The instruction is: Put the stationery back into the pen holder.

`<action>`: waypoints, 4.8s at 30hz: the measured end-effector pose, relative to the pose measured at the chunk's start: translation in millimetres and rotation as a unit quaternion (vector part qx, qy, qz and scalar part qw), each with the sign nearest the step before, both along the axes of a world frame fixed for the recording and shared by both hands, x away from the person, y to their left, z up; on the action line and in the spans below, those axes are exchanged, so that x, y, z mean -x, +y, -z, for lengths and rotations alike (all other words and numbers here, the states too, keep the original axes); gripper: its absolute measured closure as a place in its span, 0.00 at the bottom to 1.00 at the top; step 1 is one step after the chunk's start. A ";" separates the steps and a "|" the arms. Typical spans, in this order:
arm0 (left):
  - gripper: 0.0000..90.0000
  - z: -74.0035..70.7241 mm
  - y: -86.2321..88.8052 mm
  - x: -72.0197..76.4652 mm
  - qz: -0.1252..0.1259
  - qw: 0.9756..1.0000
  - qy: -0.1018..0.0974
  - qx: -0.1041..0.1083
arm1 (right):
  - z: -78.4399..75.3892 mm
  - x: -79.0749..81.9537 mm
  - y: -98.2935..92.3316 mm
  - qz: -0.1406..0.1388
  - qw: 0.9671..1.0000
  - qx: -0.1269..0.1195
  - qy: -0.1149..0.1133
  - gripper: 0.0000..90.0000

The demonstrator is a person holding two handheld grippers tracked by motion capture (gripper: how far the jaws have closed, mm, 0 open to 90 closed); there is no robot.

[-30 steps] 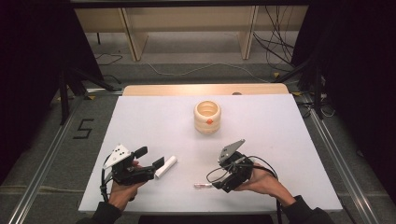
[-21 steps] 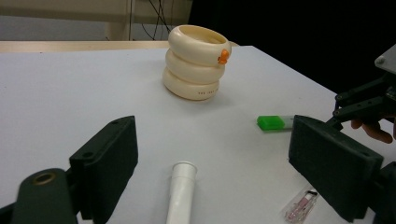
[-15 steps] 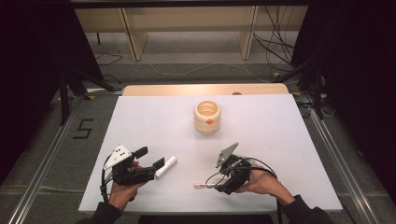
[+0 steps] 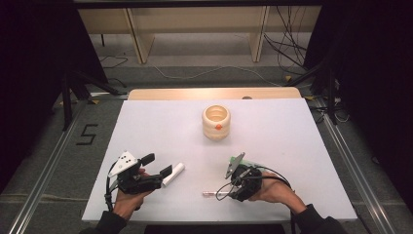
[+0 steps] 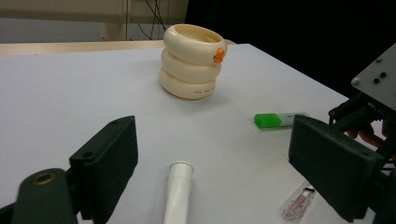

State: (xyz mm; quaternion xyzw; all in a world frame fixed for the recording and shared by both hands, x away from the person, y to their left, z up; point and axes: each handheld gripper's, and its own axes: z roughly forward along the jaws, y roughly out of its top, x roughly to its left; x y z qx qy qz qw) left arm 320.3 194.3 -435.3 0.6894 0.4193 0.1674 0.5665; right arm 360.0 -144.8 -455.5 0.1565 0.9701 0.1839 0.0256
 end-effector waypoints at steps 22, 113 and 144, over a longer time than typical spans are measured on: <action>0.17 0.1 1.8 0.8 -0.002 1.000 -0.001 -0.001 | 3.6 1.0 5.9 -0.033 0.998 0.046 0.000 0.80; 0.55 -34.2 -126.5 -52.5 0.290 0.897 0.153 -0.295 | 3.6 70.1 33.5 -0.294 0.748 0.158 -0.574 0.89; 0.81 -23.4 -143.7 -61.4 0.328 0.873 0.180 -0.312 | 5.9 73.2 37.1 -0.307 0.737 0.164 -0.579 0.89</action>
